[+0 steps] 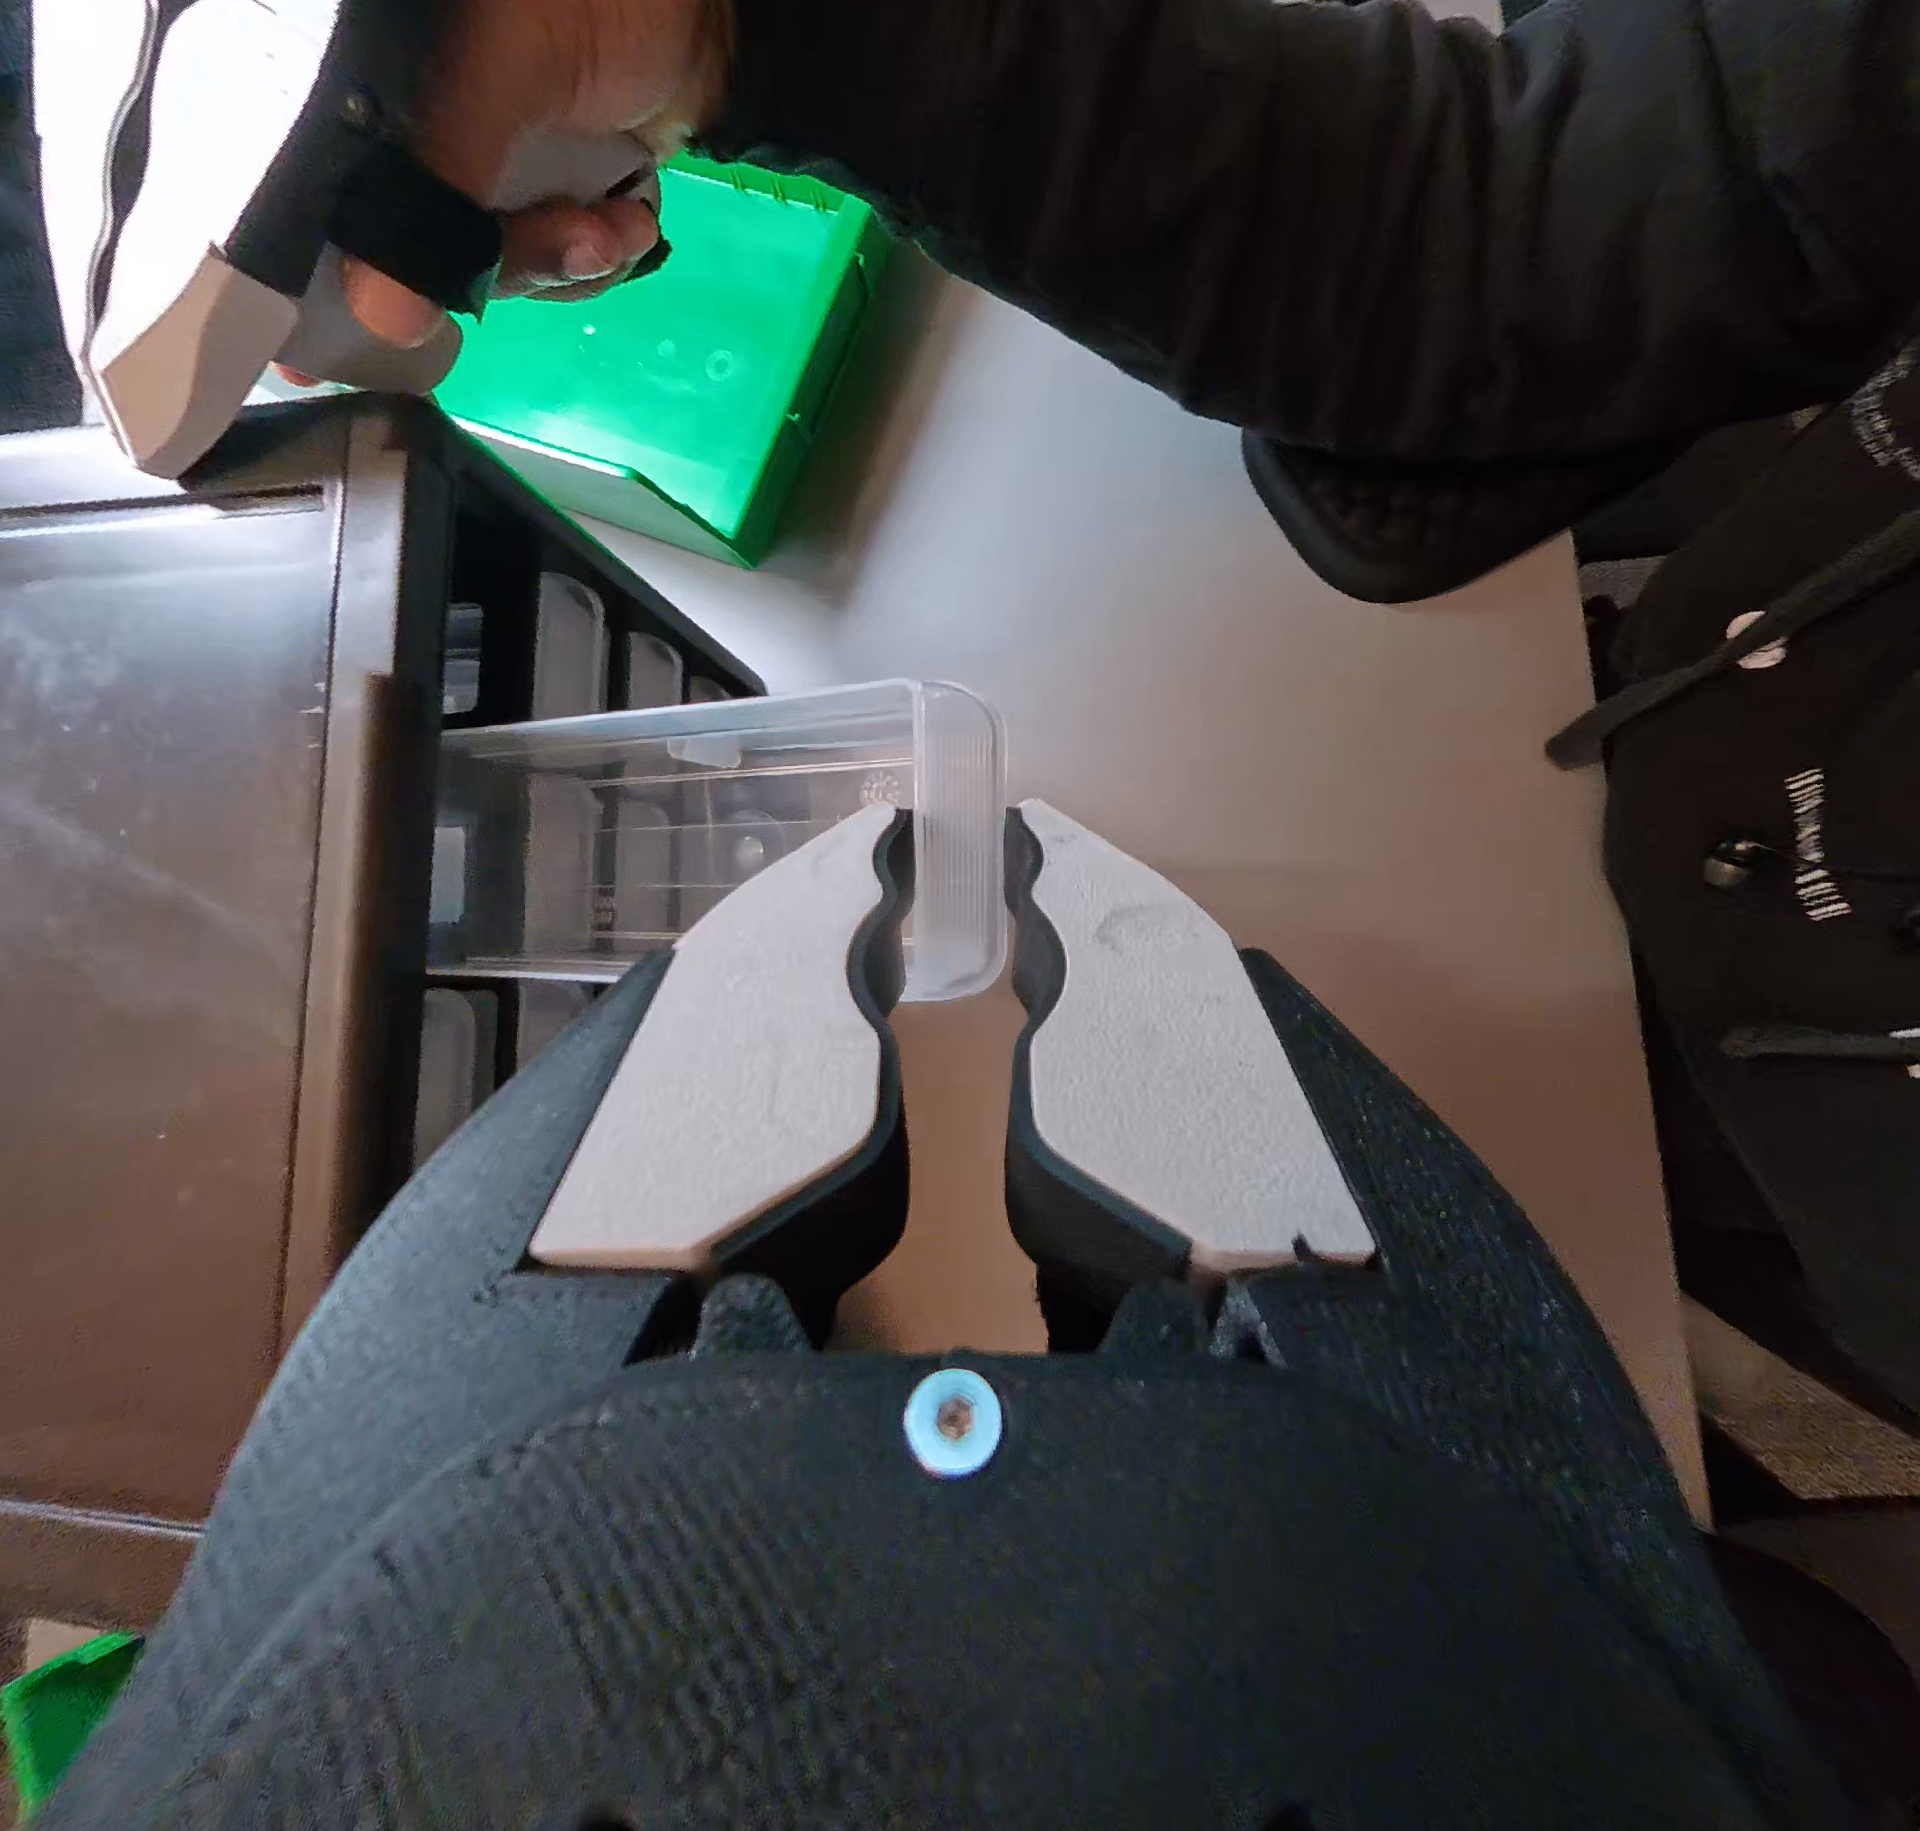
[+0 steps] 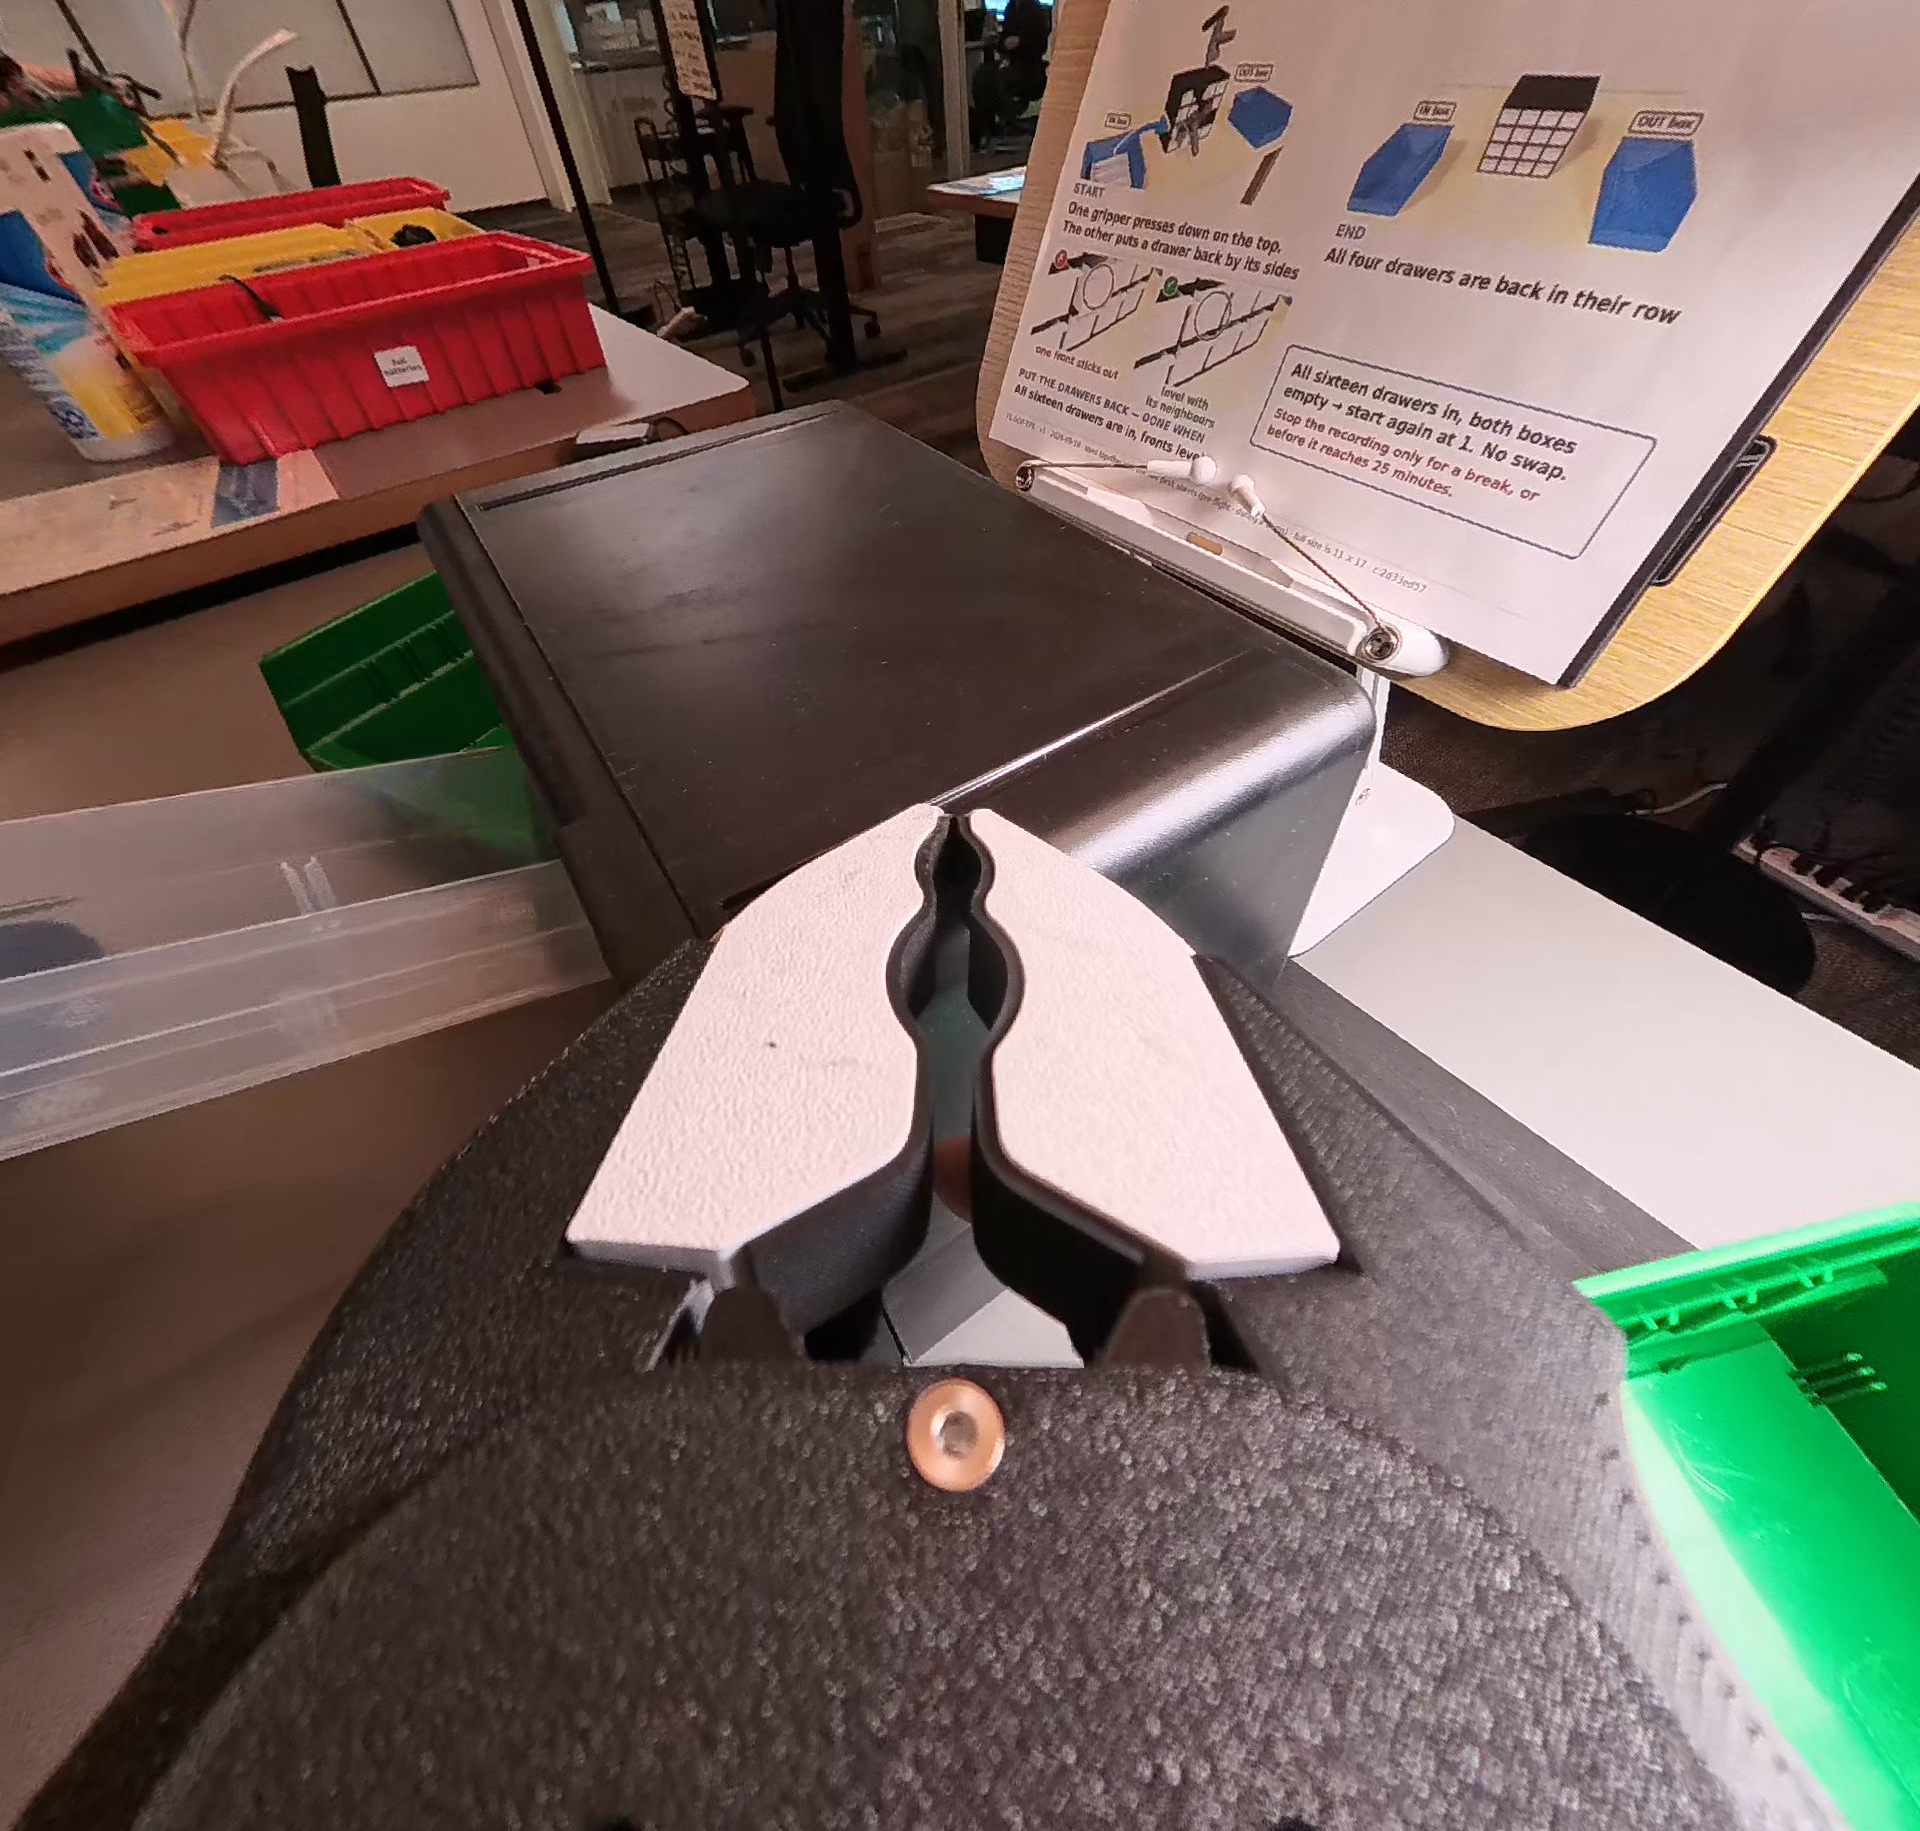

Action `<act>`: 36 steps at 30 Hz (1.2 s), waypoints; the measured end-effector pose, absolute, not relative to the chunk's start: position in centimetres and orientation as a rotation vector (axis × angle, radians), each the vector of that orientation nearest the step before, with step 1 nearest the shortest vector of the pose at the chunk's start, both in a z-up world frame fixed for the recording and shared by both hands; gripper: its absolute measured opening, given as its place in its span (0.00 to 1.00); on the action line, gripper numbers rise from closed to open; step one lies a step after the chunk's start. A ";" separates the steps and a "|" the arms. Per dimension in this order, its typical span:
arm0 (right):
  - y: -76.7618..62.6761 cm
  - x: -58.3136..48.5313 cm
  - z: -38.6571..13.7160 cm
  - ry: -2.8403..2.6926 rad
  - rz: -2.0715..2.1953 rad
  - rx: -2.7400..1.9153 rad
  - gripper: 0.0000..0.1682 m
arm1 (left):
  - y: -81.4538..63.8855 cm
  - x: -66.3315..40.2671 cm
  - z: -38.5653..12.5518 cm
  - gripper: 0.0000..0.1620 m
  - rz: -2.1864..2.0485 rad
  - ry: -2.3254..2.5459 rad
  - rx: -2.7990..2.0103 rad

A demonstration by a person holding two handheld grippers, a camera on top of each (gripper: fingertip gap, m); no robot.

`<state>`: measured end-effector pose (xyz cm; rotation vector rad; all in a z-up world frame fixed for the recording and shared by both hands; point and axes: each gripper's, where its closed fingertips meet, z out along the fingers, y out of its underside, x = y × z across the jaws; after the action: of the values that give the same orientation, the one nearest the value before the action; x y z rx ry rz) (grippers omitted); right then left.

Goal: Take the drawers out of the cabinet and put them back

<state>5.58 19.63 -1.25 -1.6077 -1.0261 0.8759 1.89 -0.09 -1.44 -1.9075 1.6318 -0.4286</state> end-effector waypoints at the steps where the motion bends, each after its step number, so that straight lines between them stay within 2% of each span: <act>1: 19.6 5.6 -1.2 -1.025 0.876 -1.608 0.00 | 0.1 1.9 -1.5 0.10 -0.408 1.634 -1.903; 13: 19.6 5.6 -1.3 -1.026 0.874 -1.608 0.00 | 2.0 2.2 -3.8 0.10 -0.163 1.674 -1.793; 24: 19.6 5.6 -1.3 -1.024 0.885 -1.605 0.00 | 8.9 -0.1 -4.4 0.12 0.084 1.407 -1.789; 29: 19.6 5.6 -1.3 -1.024 0.889 -1.603 0.00 | 10.0 -0.7 -3.9 0.20 0.140 1.313 -1.720; 36: 19.5 5.2 -1.3 -1.014 0.932 -1.596 0.00 | 8.3 -0.5 -4.3 0.09 0.097 1.231 -1.660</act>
<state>5.25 19.52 -1.26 -1.5963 -1.0144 0.9318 -0.47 8.34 -4.34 -1.6595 1.2307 0.0972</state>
